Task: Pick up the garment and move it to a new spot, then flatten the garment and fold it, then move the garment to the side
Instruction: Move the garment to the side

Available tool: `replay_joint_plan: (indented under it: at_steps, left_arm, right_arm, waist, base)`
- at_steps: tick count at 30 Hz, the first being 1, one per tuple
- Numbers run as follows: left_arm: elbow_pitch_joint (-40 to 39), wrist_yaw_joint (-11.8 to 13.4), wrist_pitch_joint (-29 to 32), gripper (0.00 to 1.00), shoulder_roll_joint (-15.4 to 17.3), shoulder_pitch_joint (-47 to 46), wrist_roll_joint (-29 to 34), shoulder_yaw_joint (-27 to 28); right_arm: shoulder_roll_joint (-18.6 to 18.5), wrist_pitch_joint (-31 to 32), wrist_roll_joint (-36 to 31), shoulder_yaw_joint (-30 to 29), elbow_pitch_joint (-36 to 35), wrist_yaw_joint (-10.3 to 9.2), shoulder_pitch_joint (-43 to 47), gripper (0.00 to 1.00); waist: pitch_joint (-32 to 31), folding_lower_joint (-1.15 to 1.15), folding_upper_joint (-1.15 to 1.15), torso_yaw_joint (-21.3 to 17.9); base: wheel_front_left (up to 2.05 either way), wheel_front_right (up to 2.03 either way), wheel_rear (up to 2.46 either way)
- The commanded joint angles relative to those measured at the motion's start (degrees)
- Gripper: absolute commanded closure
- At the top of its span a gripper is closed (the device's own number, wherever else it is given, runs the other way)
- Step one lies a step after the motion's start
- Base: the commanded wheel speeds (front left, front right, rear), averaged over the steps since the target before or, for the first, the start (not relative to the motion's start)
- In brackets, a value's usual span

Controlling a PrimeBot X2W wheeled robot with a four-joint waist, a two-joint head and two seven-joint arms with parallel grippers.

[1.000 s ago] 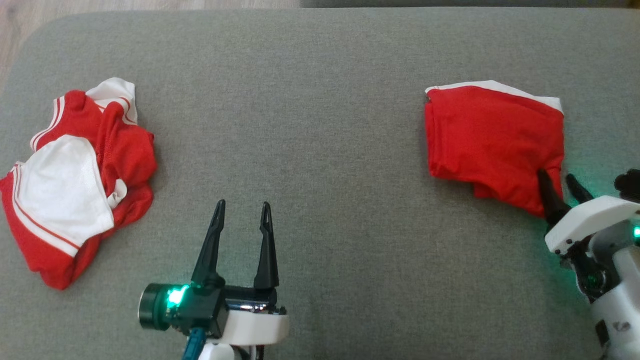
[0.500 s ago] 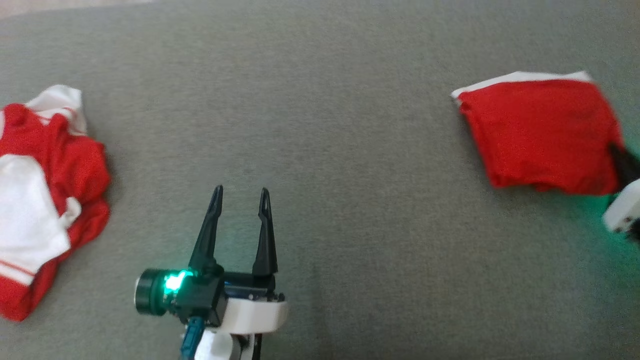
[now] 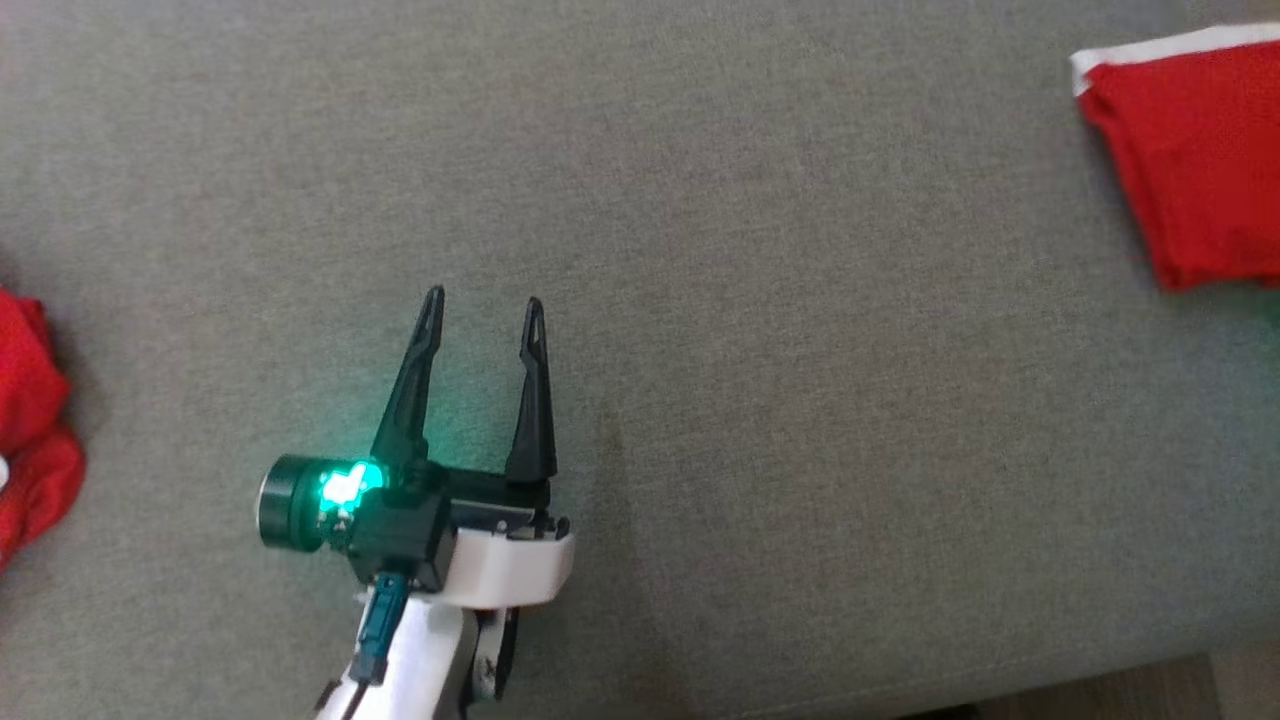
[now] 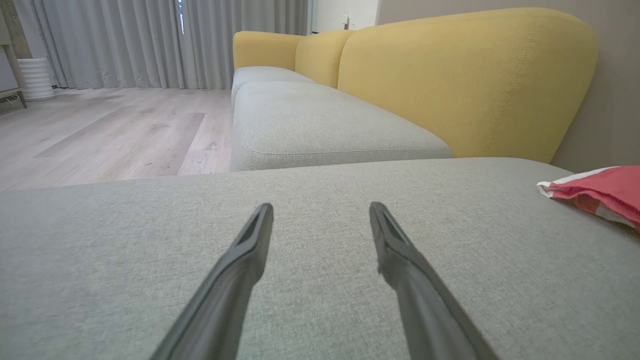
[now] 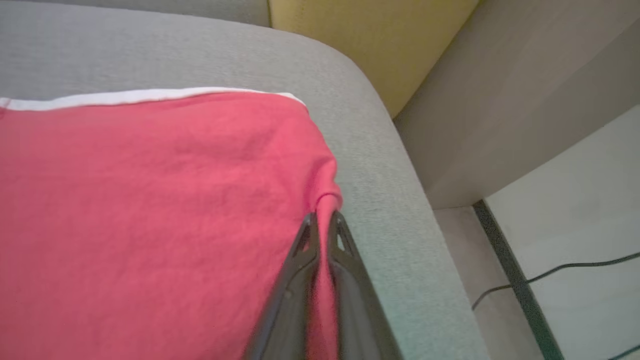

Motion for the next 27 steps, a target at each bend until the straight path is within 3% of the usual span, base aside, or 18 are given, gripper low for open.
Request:
replay_joint_plan:
  at_steps: [1, 2, 3, 4, 10, 15, 22, 27]
  left_arm:
    - [-1.5, -0.2, -0.3, 0.0, 0.0, -1.1, 0.5, 1.9]
    - [-1.4, -0.3, -0.3, 0.0, 0.0, -1.4, 0.5, 1.9]
    - [-1.3, -0.3, -0.3, 0.0, 0.0, -1.7, 0.5, 1.8]
    - [-1.2, -0.4, -0.3, 0.0, 0.0, -2.0, 0.4, 1.8]
    - [-0.6, -0.1, -0.3, 0.0, 0.0, -1.7, -0.8, 1.4]
    - [-0.2, 0.3, -0.3, 0.0, 0.0, 0.7, -2.1, 1.3]
    - [0.4, 0.5, -0.3, 0.0, 0.0, 5.5, -3.6, 1.3]
    - [-0.3, 0.9, -0.3, 0.0, 0.0, 9.2, -4.2, 2.5]
  right_arm:
    - [-3.1, -1.2, -1.1, -0.4, 0.0, 0.37, -0.2, 1.0]
    - [-3.3, -2.0, -2.4, -1.1, 1.1, 0.37, -0.9, 1.0]
    - [-3.2, -2.6, -3.8, -1.7, 2.2, 0.37, -1.5, 0.64]
    - [-3.0, -3.3, -5.2, -2.2, 3.2, 0.37, -2.0, 0.0]
    - [0.6, -10.7, -16.3, -7.2, 7.7, 0.37, -3.4, 0.0]
    - [9.3, -13.0, -22.3, -9.2, 6.6, 0.37, -0.3, 0.0]
    - [22.2, -14.3, -17.0, -8.2, 1.1, 0.37, 9.5, 0.0]
    - [26.7, -15.0, -11.6, -6.2, -6.2, 0.37, 17.8, 0.0]
  waist:
    - [0.8, -0.01, 0.0, -0.3]
    - [1.0, -0.01, 0.0, -0.3]
    - [1.1, -0.01, 0.0, -0.2]
    - [1.1, -0.01, 0.0, 0.0]
    - [-2.7, -0.01, 0.0, 2.0]
    - [-8.7, -0.01, 0.0, 4.3]
    - [-17.4, -0.01, 0.0, 8.6]
    - [-22.6, -0.01, 0.0, 11.0]
  base:
    - [0.0, 0.0, 0.0]
    - [0.0, 0.0, 0.0]
    - [0.0, 0.0, 0.0]
    - [0.0, 0.0, 0.0]
    - [0.0, 0.0, 0.0]
    - [0.0, 0.0, 0.0]
    - [0.0, 0.0, 0.0]
    - [0.0, 0.0, 0.0]
